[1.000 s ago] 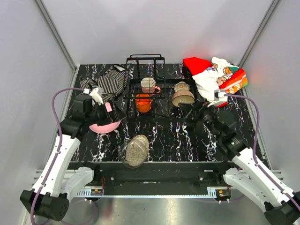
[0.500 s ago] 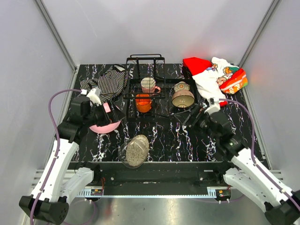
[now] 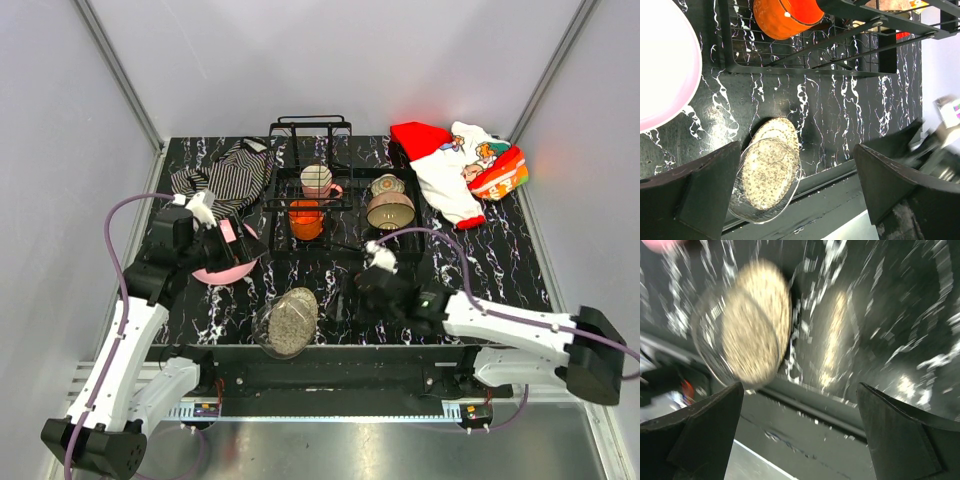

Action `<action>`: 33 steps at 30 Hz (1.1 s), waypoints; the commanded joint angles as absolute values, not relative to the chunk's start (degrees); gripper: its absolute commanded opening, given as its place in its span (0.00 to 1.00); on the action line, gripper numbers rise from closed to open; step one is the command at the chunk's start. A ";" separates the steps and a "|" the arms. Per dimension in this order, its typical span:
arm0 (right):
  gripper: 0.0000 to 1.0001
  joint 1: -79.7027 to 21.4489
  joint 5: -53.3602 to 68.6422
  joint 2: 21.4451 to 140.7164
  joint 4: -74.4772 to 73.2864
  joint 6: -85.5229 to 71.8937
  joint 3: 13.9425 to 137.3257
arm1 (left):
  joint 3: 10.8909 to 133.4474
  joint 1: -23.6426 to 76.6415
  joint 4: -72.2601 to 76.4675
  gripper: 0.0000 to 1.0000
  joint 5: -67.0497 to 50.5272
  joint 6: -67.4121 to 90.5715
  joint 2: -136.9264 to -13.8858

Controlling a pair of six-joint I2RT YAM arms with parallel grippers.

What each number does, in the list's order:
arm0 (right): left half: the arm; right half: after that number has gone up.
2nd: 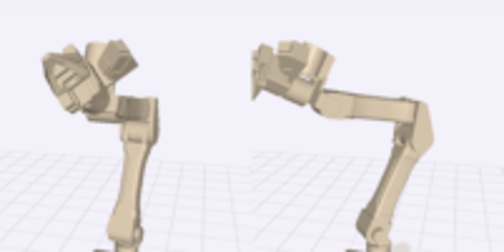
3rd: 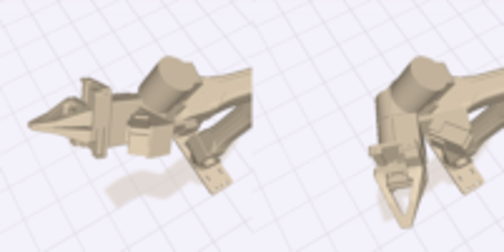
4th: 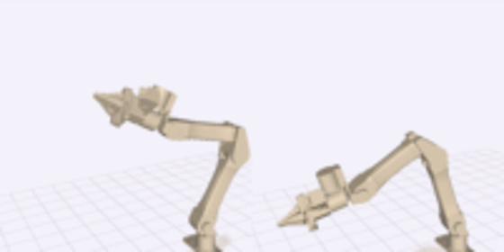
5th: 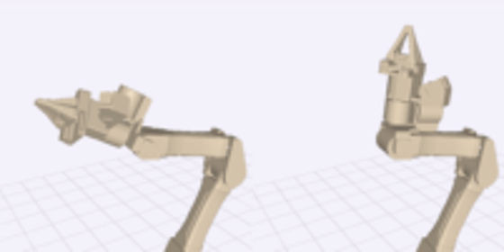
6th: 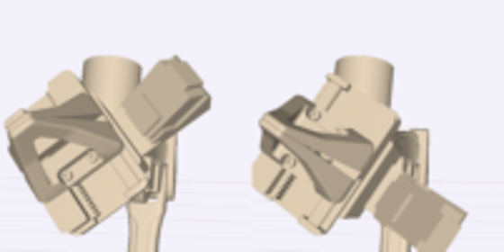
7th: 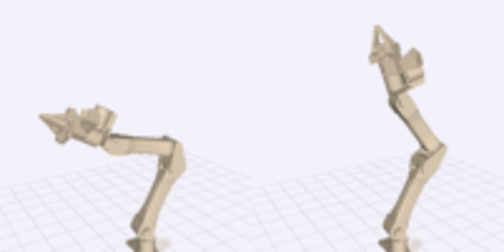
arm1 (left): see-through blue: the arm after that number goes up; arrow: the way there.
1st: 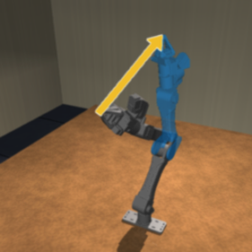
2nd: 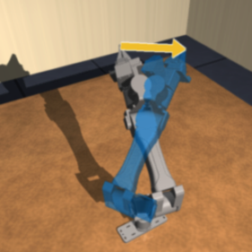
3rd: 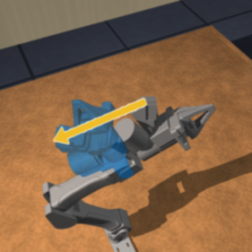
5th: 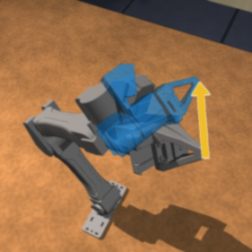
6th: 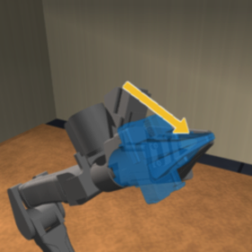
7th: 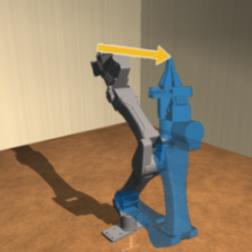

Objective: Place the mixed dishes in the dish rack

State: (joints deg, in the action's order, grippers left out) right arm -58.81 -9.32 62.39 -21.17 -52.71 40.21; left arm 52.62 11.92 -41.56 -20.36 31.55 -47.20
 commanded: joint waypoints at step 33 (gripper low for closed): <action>0.26 -73.65 -16.00 91.49 -3.08 -65.39 46.32 | 52.65 11.60 -40.78 0.99 -19.87 29.18 -47.46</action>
State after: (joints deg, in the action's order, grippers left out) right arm -73.23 -13.98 91.07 -6.20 -64.34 44.91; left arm 51.16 11.92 -41.60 -20.36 30.68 -47.99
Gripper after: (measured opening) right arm 0.311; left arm 0.987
